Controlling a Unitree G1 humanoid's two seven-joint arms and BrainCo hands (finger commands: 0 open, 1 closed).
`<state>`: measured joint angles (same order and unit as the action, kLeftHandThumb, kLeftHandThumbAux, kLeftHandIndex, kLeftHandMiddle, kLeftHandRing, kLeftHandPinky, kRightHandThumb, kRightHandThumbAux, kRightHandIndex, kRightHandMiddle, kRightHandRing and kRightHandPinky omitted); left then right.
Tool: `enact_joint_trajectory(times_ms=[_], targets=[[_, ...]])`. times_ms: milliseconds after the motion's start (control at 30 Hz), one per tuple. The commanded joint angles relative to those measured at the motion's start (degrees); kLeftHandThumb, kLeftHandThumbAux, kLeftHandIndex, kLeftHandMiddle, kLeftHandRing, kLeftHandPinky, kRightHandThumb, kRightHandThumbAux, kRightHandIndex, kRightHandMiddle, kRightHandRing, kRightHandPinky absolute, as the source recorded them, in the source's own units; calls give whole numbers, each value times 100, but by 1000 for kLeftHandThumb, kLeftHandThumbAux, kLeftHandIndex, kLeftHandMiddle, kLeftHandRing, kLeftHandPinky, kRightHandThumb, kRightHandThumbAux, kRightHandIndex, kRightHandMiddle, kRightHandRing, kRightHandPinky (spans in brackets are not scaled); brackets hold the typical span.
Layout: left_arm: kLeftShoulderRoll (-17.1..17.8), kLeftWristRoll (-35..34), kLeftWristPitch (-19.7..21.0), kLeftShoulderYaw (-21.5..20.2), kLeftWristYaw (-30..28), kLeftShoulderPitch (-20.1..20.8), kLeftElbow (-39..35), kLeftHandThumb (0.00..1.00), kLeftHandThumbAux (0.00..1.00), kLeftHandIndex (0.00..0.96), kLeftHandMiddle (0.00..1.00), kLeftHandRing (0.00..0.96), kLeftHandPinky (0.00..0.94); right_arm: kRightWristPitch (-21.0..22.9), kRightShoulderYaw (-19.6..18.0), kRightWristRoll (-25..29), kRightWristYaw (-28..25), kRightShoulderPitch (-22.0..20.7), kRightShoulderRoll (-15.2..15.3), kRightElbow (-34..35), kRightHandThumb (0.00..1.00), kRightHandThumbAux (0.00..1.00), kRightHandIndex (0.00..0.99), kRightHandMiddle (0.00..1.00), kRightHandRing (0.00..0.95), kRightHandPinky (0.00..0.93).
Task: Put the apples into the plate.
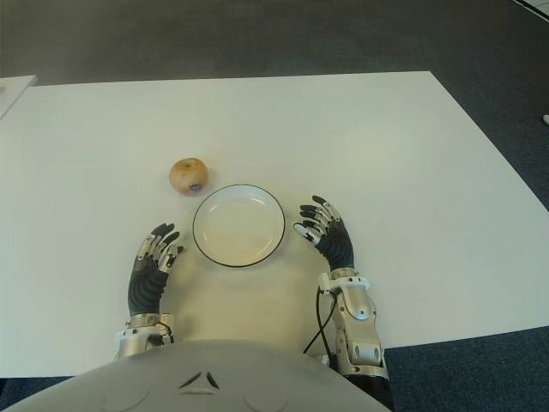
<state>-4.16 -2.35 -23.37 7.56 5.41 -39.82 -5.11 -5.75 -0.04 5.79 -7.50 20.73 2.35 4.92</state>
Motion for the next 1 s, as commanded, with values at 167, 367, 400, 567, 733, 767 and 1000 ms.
enact_joint_trajectory(times_ms=[167, 367, 400, 567, 733, 767, 1000], targets=[[-70, -38, 240, -60, 11, -121, 66, 333, 646, 176, 183, 210, 296, 213, 24, 26, -8, 137, -18, -90, 544, 726, 159, 324, 276, 252], [-126, -16, 188, -84, 80, -147, -22, 353, 647, 182, 201, 229, 320, 218, 27, 16, -17, 148, -8, -68, 540, 726, 163, 332, 284, 279], [-136, -7, 180, -90, 93, -144, -21, 357, 648, 184, 207, 237, 331, 217, 29, 16, -18, 149, -10, -63, 539, 729, 164, 334, 287, 277], [-146, -28, 105, -117, 94, -127, -74, 371, 649, 192, 220, 250, 342, 265, 32, 10, -15, 153, -2, -42, 531, 731, 162, 336, 287, 271], [-108, -93, 133, -155, 47, -90, -125, 370, 641, 199, 218, 242, 316, 305, 38, -5, -9, 151, -2, -27, 512, 731, 157, 332, 285, 275], [-91, -114, 146, -187, 40, -67, -133, 368, 640, 201, 217, 239, 308, 299, 44, -12, -8, 154, -4, -25, 509, 731, 156, 332, 285, 276], [81, -213, 276, -528, -14, 167, -59, 340, 610, 194, 201, 209, 266, 280, 65, -17, -8, 162, -24, -21, 495, 730, 153, 321, 287, 294]])
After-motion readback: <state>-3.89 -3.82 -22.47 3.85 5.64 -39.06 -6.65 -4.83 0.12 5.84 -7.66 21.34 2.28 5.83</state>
